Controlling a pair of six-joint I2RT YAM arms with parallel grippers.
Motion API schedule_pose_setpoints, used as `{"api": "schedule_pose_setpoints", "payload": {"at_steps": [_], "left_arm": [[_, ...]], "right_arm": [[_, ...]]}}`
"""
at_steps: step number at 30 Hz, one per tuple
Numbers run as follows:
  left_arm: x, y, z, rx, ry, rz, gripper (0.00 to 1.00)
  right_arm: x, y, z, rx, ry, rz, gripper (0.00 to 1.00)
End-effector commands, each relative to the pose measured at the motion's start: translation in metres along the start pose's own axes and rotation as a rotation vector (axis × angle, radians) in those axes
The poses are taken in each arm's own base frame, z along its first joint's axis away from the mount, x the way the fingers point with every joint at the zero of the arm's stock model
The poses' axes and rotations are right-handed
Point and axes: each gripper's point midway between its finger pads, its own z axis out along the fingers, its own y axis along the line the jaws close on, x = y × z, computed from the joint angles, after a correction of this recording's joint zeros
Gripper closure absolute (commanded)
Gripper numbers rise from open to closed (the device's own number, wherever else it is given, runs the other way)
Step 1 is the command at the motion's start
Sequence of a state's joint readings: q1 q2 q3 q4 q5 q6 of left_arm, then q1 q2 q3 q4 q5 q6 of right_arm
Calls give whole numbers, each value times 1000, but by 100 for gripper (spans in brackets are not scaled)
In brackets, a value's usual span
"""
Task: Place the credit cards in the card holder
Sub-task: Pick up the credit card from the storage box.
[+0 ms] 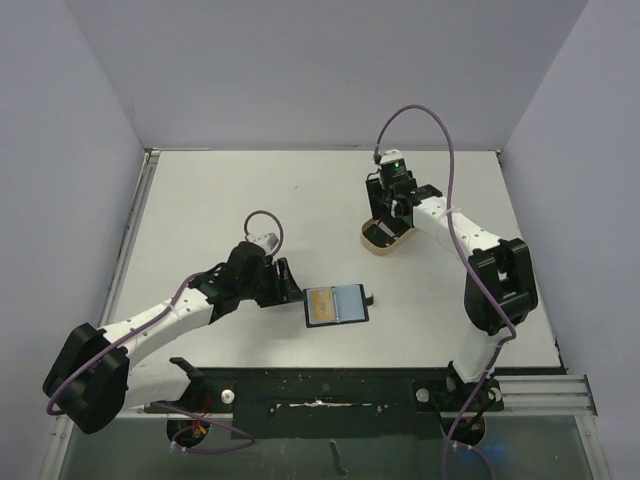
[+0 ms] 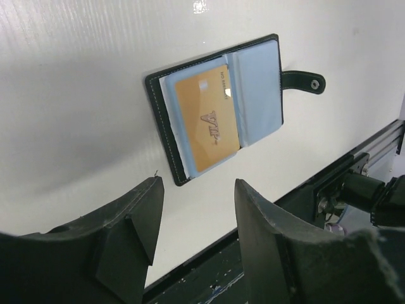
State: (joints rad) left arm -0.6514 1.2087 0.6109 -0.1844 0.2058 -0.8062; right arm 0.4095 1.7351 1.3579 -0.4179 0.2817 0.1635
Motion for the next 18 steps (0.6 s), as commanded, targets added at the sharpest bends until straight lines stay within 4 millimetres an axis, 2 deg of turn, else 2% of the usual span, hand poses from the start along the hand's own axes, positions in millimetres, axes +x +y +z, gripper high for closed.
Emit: {"api": "schedule_pose_setpoints", "payload": {"at_steps": [1, 7, 9, 18], "left_arm": [[-22, -32, -21, 102, -48, 68, 52], [-24, -32, -31, 127, -63, 63, 52], [-19, -25, -30, 117, -57, 55, 51], [-14, -16, -27, 116, -41, 38, 51]], "right_arm": [[-17, -37, 22, 90, 4, -87, 40], [-1, -48, 51, 124, 95, -166, 39], [5, -50, 58, 139, 119, -189, 38], [24, -69, 69, 239, 187, -260, 37]]}}
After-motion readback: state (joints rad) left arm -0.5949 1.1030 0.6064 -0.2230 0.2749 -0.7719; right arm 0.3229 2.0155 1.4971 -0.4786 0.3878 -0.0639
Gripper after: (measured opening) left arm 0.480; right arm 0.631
